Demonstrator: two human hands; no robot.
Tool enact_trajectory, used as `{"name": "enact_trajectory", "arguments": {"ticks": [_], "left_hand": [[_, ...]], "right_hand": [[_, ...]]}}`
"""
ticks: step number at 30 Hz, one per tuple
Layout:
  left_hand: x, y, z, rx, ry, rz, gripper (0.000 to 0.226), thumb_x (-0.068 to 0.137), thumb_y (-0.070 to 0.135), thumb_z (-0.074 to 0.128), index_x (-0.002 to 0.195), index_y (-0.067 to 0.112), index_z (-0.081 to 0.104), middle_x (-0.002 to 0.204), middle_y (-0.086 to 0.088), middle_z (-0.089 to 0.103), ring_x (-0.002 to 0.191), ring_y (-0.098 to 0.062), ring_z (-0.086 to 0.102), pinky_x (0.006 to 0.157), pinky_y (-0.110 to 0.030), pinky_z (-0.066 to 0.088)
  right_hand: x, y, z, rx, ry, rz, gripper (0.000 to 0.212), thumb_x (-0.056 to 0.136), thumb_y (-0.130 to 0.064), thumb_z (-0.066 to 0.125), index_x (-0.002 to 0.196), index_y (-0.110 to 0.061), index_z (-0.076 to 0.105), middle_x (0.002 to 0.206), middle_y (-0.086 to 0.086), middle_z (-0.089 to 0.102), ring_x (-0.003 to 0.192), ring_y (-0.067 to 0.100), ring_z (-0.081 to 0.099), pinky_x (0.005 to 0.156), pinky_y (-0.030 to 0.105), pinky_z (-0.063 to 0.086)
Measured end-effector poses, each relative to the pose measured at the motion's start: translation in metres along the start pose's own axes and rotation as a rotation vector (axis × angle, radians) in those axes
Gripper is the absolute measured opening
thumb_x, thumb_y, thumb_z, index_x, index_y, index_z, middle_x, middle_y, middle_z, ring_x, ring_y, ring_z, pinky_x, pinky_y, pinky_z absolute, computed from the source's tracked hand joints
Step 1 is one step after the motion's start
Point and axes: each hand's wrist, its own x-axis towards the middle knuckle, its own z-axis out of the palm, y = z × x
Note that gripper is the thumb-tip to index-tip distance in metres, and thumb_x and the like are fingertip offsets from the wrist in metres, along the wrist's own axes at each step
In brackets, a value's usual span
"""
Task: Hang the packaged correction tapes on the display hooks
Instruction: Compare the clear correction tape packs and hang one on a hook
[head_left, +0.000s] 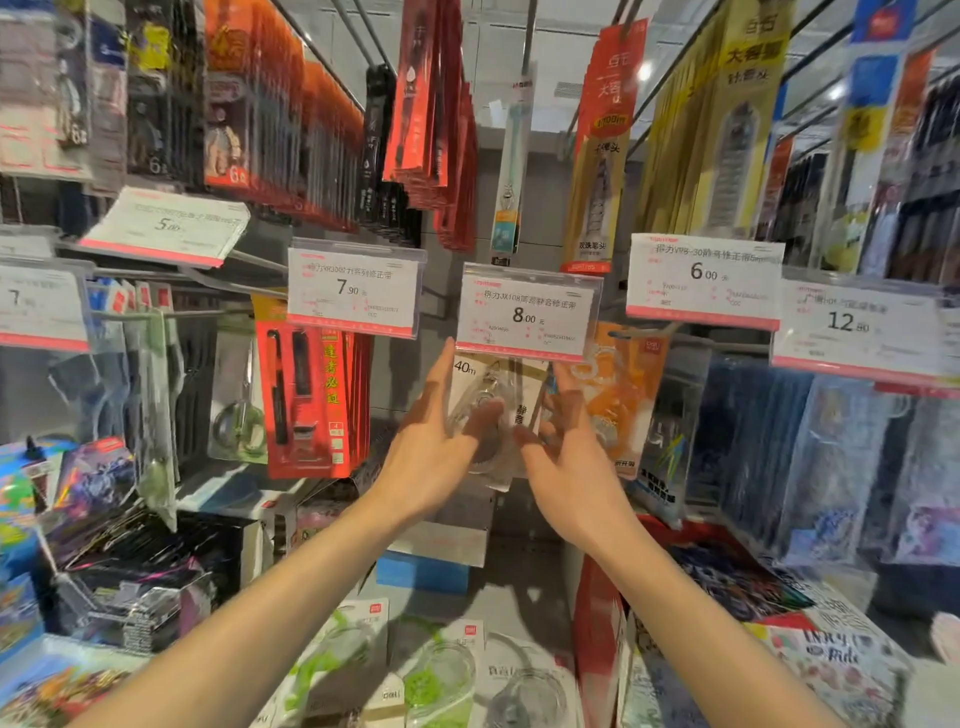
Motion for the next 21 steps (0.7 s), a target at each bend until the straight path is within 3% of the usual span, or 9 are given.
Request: {"name": "enact_trajectory", "arguments": {"ticks": [3,5,7,10,12,16,18,19,21], "left_hand": [[0.007,-0.005,0.007,-0.056,0.029,-0.016,0.074,0.098,0.063,0.049,0.154,0.057,0.000,0.160,0.002,0.045,0.123,-0.034,0.065,0.090,-0.033,0.047],[0.011,-0.006,0.011,-0.128,0.011,0.003,0.075,0.099,0.057,0.053,0.158,0.049,0.006,0.164,0.011,0.037,0.140,-0.021,0.050,0.104,-0.033,0.037],[0.015,-0.006,0.014,-0.194,-0.014,0.013,0.077,0.101,0.050,0.057,0.161,0.041,0.010,0.156,0.023,0.040,0.131,0.003,0.047,0.107,-0.024,0.038],[0.020,-0.005,0.018,-0.245,-0.031,0.027,0.075,0.101,0.042,0.060,0.160,0.037,0.014,0.124,0.047,0.034,0.096,0.042,0.040,0.077,0.011,0.032],[0.018,-0.002,0.019,-0.277,-0.022,0.010,0.076,0.100,0.045,0.060,0.159,0.040,0.012,0.121,0.049,0.031,0.097,0.039,0.036,0.074,0.011,0.028],[0.012,-0.004,0.015,-0.232,0.011,-0.033,0.066,0.100,0.057,0.052,0.157,0.045,0.021,0.130,0.033,0.040,0.114,0.006,0.046,0.080,-0.006,0.034],[0.005,-0.003,0.011,-0.162,0.027,-0.052,0.055,0.101,0.059,0.047,0.152,0.048,0.029,0.116,0.041,0.041,0.092,0.016,0.049,0.067,0.003,0.036],[0.001,-0.003,0.008,-0.151,0.041,-0.044,0.049,0.102,0.055,0.047,0.149,0.047,0.034,0.109,0.043,0.043,0.084,0.021,0.048,0.059,0.004,0.039],[-0.007,-0.004,0.002,-0.170,0.078,-0.020,0.038,0.104,0.040,0.053,0.142,0.037,0.046,0.107,0.031,0.055,0.080,0.022,0.057,0.060,0.004,0.043]], "right_hand": [[0.010,0.006,0.002,0.003,-0.041,0.066,0.079,0.103,-0.033,0.052,0.153,-0.060,-0.003,0.161,-0.015,0.033,0.139,0.022,0.051,0.099,0.030,0.041],[0.014,0.010,0.000,0.061,-0.058,0.117,0.080,0.102,-0.033,0.054,0.151,-0.063,0.000,0.155,-0.020,0.035,0.143,0.017,0.047,0.096,0.024,0.038],[0.017,0.013,-0.002,0.083,-0.061,0.153,0.076,0.101,-0.037,0.054,0.150,-0.065,0.003,0.157,-0.020,0.037,0.140,0.011,0.047,0.093,0.023,0.036],[0.021,0.016,-0.003,0.089,-0.056,0.161,0.068,0.101,-0.043,0.053,0.153,-0.059,0.011,0.164,-0.018,0.031,0.138,0.007,0.045,0.097,0.024,0.035],[0.023,0.019,-0.003,0.116,-0.069,0.150,0.065,0.101,-0.046,0.054,0.155,-0.052,0.018,0.164,-0.017,0.032,0.137,0.005,0.045,0.102,0.024,0.034],[0.020,0.020,-0.011,0.213,-0.063,0.132,0.054,0.100,-0.028,0.063,0.148,-0.037,0.040,0.149,-0.014,0.051,0.131,0.002,0.051,0.099,0.014,0.044],[0.016,0.018,-0.017,0.224,-0.039,0.124,0.053,0.099,-0.018,0.065,0.148,-0.027,0.047,0.139,-0.011,0.059,0.133,0.008,0.055,0.101,0.018,0.048],[0.013,0.015,-0.021,0.228,-0.042,0.124,0.051,0.099,-0.015,0.064,0.147,-0.025,0.049,0.134,-0.013,0.061,0.128,0.005,0.058,0.095,0.011,0.048],[0.005,0.008,-0.029,0.225,-0.045,0.124,0.047,0.099,-0.016,0.064,0.144,-0.023,0.052,0.128,-0.014,0.062,0.113,-0.007,0.060,0.088,0.006,0.049]]}}
